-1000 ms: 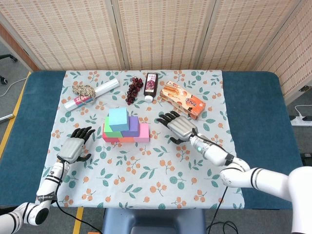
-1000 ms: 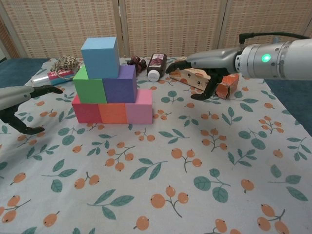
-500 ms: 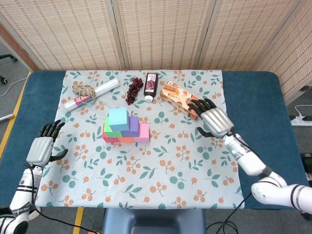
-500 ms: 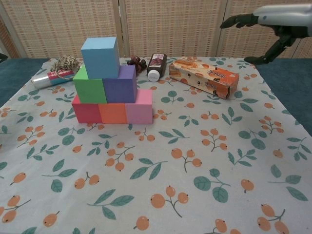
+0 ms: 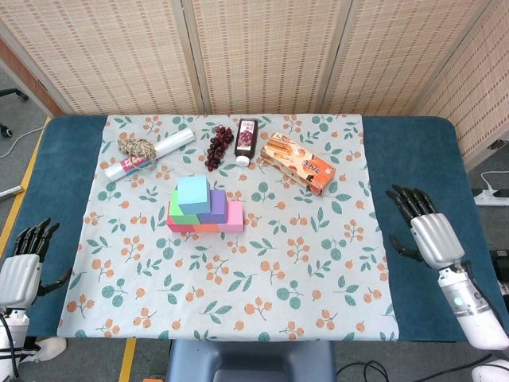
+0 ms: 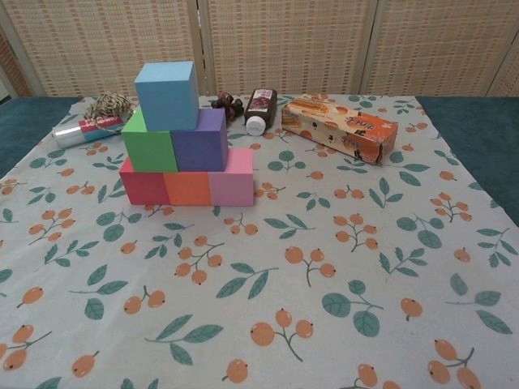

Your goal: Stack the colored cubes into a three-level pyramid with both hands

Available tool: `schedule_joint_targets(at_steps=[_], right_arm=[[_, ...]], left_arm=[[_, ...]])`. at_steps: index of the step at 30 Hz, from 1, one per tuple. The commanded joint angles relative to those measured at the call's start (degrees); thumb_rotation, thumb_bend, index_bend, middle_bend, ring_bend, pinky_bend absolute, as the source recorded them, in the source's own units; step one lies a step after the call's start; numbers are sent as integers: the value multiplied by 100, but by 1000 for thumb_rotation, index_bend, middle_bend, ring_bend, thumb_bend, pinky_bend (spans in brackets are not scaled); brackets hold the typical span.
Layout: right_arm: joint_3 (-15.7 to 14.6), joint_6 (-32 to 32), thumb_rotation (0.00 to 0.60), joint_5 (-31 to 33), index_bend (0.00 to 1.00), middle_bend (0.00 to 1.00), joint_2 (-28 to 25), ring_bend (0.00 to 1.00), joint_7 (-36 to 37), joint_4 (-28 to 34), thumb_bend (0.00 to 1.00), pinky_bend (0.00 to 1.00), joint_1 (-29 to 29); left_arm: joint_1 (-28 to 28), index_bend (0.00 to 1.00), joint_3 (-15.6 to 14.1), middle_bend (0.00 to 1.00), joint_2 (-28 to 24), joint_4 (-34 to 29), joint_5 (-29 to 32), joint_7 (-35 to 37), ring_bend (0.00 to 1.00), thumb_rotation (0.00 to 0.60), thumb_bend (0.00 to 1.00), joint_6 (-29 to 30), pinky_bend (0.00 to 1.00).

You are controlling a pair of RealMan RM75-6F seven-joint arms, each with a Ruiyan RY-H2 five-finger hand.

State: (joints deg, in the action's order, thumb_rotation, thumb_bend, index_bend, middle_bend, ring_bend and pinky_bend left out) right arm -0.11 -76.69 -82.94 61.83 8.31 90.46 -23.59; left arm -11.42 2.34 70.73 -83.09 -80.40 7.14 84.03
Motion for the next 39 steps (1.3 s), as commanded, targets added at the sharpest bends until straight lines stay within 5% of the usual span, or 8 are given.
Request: schedule_joint_targets(at_steps=[1,12,16,20,26,35,39], right_arm=[[-61,223,600,-299,0,0,-218,0,200,197,306,0,-90],[314,1929,600,-365,0,0,-555,0,-327,1033,306,0,-1250],[854,3529,600,489,0,0,-82,0,-765,910,306,0,-2399],[1035,4368,600,1467,0,0,388,0,-1498,460,306,0,-3155],[992,4552,600,2452,0,0,1036,0,-2492,-104,306,0,-3910],[690,4351,598,3540,0,0,1611,0,-3271,-546,306,0,-4516],[634,4250,534,3738,0,0,1868,0,-3268,-757,306,0,-4570]], left_arm=[[-114,94,24,0,9,39,-72,27,0,600,303,-195,8],[-853,105,308,1,79,60,-226,65,0,600,309,-1073,9],[-1551,114,587,0,268,217,61,-54,0,600,308,-2085,9],[-1914,104,698,0,406,346,367,-303,0,600,308,-2672,8],[-2158,57,694,0,488,409,669,-584,0,600,307,-3142,0],[-2082,30,431,0,585,426,468,-521,0,600,303,-3046,0],[-2105,18,371,0,659,474,398,-444,0,600,304,-3066,0]])
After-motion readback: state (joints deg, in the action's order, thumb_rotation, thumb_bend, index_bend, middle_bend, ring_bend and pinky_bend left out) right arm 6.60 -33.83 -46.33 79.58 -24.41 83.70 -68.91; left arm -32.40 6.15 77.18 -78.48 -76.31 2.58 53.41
